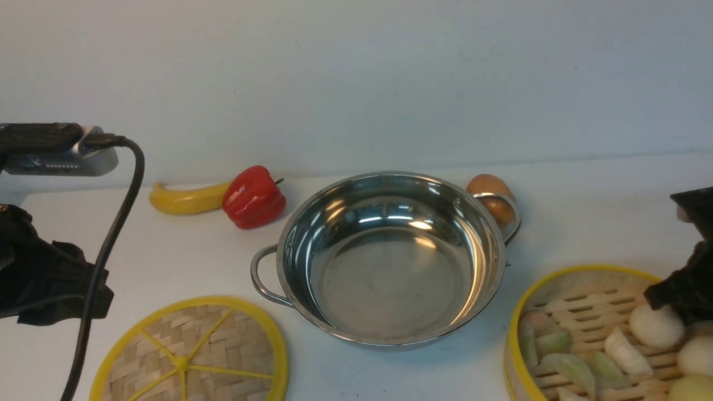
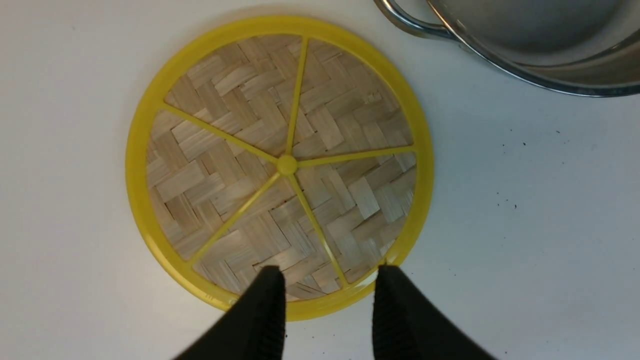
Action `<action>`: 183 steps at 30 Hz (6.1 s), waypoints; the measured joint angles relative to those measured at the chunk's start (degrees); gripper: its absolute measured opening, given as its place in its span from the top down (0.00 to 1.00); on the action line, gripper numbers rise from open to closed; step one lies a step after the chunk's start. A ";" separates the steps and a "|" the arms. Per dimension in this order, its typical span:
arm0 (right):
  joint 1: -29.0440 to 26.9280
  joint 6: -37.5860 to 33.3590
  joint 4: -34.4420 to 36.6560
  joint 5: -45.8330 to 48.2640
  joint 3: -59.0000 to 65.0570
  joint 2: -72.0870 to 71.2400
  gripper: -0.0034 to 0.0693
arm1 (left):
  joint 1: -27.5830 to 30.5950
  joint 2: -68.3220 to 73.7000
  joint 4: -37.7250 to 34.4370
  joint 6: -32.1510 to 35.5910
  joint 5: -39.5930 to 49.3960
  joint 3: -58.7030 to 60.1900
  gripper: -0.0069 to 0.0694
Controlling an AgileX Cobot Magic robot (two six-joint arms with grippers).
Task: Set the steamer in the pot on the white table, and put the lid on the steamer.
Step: 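Reach for and grasp the rim of the bamboo steamer holding the buns with the right gripper, then place the bamboo steamer basket of food into the steel pot with the right gripper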
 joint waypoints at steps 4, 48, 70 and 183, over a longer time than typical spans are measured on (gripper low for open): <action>0.00 0.00 -0.16 0.00 0.00 0.00 0.73 | 0.00 0.00 0.00 0.00 0.00 0.00 0.59; 0.00 1.30 -6.15 19.92 -9.57 -0.93 0.88 | 0.00 0.00 -0.13 0.34 -0.05 0.00 0.59; 0.00 1.30 -6.58 23.90 -9.65 -9.53 0.88 | 0.00 0.00 -0.13 0.34 -0.05 0.00 0.59; 23.90 4.80 7.86 26.21 -64.72 34.64 0.60 | 0.00 0.00 -0.35 0.34 -0.05 0.00 0.59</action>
